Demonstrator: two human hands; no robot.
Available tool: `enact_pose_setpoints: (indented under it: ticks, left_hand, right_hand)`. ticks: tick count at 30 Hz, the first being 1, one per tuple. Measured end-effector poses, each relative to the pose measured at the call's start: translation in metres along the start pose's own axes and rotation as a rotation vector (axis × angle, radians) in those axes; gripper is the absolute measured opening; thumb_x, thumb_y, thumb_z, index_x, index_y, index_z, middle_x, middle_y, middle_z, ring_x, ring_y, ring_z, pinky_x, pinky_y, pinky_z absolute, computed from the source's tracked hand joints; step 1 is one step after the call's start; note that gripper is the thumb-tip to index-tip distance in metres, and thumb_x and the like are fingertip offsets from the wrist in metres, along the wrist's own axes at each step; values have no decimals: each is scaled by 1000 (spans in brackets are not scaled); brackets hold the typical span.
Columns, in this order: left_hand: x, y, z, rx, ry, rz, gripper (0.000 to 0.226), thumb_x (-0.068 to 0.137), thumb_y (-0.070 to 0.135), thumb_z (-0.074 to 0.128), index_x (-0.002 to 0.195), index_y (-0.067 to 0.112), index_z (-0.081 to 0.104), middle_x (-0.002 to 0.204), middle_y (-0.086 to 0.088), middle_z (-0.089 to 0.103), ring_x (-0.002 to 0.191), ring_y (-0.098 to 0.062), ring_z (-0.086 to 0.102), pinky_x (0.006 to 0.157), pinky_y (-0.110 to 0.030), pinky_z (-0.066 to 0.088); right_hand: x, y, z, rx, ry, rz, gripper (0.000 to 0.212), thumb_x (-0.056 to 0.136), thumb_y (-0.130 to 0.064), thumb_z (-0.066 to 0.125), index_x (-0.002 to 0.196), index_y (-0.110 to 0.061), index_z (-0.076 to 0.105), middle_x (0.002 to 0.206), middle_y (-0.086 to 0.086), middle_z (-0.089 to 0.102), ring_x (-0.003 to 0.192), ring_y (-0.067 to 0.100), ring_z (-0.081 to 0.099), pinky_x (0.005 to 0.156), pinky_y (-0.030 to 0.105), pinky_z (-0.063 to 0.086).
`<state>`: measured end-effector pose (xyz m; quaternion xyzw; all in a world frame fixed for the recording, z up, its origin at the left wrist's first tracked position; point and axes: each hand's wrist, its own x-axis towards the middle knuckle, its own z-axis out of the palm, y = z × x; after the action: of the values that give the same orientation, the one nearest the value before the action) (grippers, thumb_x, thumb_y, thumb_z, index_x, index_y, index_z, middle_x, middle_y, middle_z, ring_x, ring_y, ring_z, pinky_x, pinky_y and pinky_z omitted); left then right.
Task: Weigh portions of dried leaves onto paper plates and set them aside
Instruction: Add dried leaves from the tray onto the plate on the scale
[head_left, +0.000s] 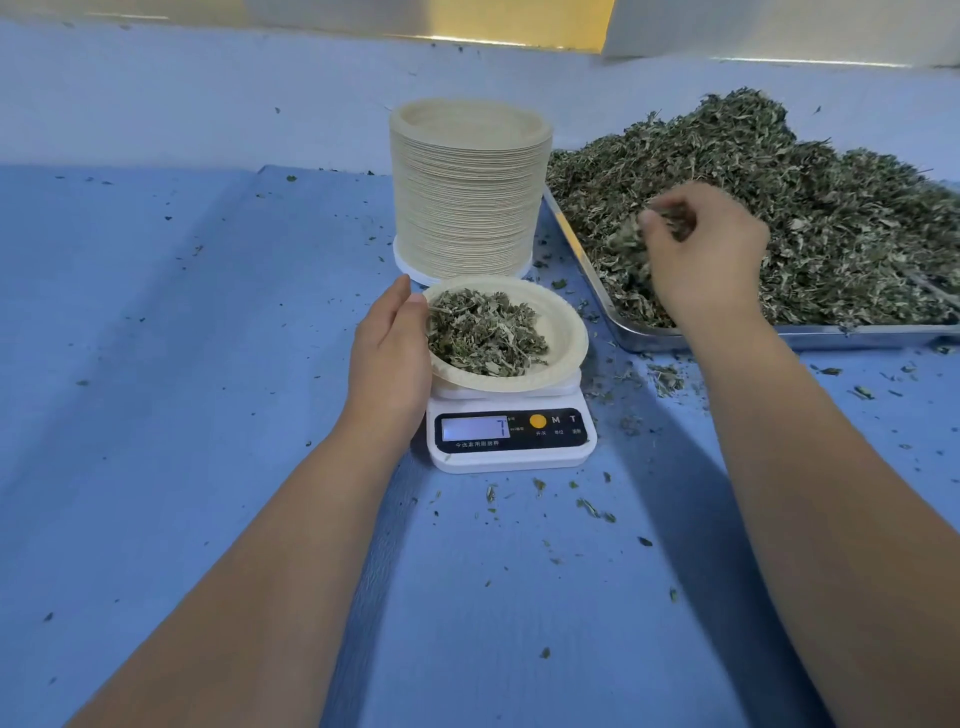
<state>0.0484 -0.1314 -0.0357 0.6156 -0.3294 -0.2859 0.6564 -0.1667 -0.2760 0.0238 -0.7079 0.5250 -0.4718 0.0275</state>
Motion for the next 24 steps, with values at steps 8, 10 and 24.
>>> enact_pose_setpoints:
  ticks: [8, 10, 24]
  left_hand:
    - [-1, 1, 1, 23, 1, 14, 51, 94, 37, 47, 144, 27, 51, 146, 13, 50, 129, 0, 45, 115, -30, 32]
    - [-2, 2, 1, 18, 5, 10, 55, 90, 40, 47, 143, 27, 52, 144, 13, 52, 131, -2, 46, 115, -32, 34]
    - [0, 2, 1, 46, -53, 11, 46, 97, 38, 45, 143, 42, 48, 148, 20, 44, 127, 4, 39, 100, -21, 28]
  right_hand:
    - [-13, 24, -1, -265, -255, 73, 24, 98, -29, 52, 109, -21, 73, 90, 7, 72, 72, 28, 62, 67, 37, 55]
    - [-15, 20, -2, -282, -277, 59, 27, 99, -27, 49, 109, -20, 73, 85, 8, 71, 71, 31, 62, 65, 36, 54]
    - [-83, -29, -4, -452, -305, -293, 42, 103, -45, 34, 116, -17, 63, 75, 5, 65, 84, 31, 62, 93, 44, 37]
